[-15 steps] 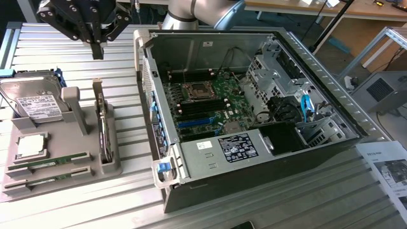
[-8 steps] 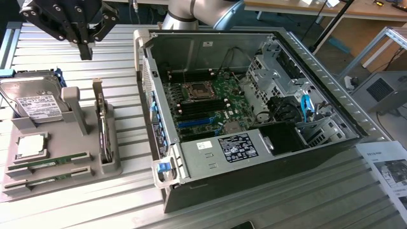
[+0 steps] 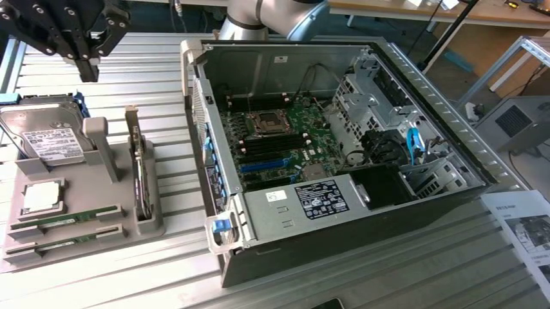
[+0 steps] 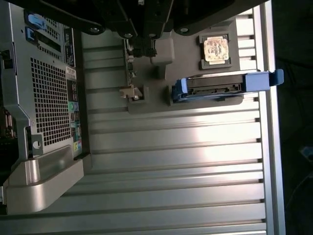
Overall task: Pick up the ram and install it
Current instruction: 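Reach for the ram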
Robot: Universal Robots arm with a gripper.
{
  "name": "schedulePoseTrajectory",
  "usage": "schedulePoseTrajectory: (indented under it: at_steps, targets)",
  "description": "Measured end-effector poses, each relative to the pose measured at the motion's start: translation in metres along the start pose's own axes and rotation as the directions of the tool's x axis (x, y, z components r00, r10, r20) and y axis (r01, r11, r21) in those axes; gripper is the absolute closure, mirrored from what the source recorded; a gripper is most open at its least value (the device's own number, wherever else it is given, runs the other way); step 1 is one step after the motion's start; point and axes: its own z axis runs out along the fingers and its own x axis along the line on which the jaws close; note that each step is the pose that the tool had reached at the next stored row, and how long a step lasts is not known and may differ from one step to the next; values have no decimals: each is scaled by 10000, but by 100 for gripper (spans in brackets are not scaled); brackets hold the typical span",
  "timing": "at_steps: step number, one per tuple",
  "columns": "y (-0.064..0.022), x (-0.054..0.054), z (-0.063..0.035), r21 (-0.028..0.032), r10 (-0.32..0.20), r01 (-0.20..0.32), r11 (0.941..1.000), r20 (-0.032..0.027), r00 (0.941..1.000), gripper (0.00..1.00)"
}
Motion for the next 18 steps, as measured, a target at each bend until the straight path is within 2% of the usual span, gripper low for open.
schedulePoseTrajectory:
  at_steps: [11,18]
  targets:
    - [-27,348,-6,-1,0,0,10000,1,10000,89]
    - [-28,373,-7,0,-1,1,10000,0,10000,89]
